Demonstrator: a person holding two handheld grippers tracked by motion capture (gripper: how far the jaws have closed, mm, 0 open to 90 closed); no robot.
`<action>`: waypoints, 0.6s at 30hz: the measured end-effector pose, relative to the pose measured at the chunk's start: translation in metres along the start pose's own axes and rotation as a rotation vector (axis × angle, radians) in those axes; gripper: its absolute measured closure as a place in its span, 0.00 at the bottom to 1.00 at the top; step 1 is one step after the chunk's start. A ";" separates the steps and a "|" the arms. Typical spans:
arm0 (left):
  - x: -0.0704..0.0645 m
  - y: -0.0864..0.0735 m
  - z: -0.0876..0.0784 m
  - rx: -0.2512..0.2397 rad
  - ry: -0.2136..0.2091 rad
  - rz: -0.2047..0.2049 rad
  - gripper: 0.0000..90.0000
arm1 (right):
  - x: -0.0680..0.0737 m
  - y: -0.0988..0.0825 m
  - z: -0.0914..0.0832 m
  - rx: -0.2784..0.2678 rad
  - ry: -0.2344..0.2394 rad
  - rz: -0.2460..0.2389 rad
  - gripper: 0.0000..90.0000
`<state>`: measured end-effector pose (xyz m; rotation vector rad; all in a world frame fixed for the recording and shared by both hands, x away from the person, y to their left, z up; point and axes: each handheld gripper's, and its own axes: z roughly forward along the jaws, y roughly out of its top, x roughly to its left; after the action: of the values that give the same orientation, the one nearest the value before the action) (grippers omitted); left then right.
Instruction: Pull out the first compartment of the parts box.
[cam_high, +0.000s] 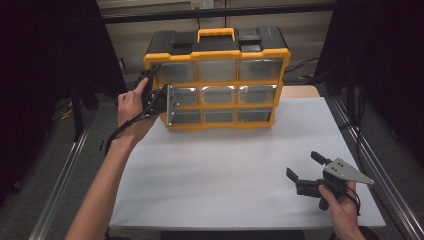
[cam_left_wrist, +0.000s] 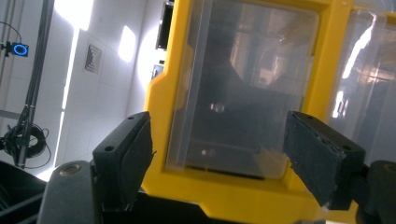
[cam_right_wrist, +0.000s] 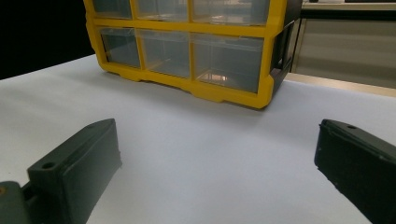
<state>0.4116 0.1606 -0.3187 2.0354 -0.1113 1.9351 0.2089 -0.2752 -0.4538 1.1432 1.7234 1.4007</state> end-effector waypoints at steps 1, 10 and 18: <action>0.000 0.001 0.001 0.010 0.003 0.003 0.27 | 0.000 0.000 0.000 0.000 -0.001 0.002 0.00; -0.002 0.001 0.011 0.015 0.022 0.064 0.33 | 0.001 0.000 -0.001 0.000 0.010 -0.003 0.00; -0.005 -0.004 0.017 0.040 0.012 0.061 0.39 | 0.000 0.000 0.000 -0.003 0.006 0.001 0.00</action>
<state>0.4284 0.1590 -0.3252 2.0688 -0.1350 2.0013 0.2090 -0.2750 -0.4537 1.1397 1.7239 1.4086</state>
